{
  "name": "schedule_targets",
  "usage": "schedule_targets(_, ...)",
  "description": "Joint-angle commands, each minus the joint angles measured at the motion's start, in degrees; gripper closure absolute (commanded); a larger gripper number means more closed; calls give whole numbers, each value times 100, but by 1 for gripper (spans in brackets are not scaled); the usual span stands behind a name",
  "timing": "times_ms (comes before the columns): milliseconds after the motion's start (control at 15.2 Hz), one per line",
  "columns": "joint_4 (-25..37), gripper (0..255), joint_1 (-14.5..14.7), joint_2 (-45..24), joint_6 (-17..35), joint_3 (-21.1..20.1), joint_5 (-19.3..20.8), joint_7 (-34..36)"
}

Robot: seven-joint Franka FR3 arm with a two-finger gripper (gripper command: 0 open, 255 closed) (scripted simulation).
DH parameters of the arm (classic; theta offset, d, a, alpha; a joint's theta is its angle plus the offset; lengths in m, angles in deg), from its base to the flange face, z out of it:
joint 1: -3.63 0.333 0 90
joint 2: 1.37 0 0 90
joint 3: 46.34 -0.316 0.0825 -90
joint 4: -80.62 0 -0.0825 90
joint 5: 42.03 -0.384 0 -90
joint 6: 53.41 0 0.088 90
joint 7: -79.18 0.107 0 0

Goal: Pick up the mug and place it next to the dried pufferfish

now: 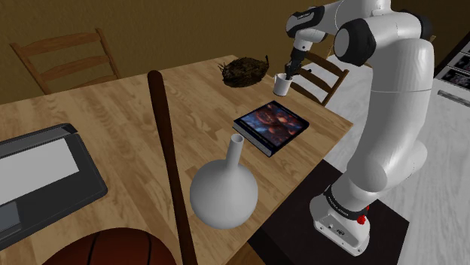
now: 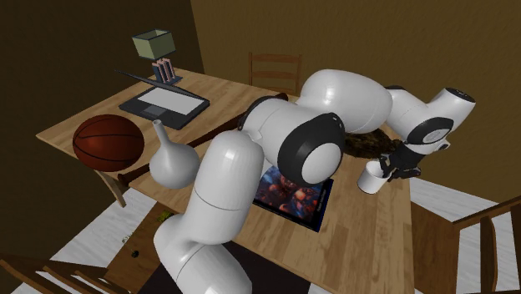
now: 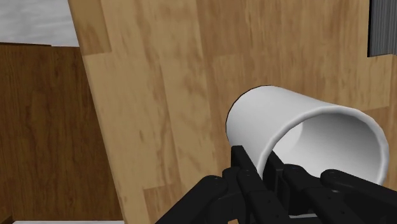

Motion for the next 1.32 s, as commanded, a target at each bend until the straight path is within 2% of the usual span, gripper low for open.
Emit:
schedule_targets(0,1,255,0,-1,3,0,-1,0)
schedule_targets(66,1,255,0,-1,3,0,-1,0)
schedule_targets(132,0,0,0,-1,3,-1,-1,0)
schedule_targets(462,0,0,0,0,3,0,-1,0)
schedule_targets(726,567,0,-63,115,-658,55,90,78)
schedule_targets(1254,565,0,-63,115,-657,56,90,78)
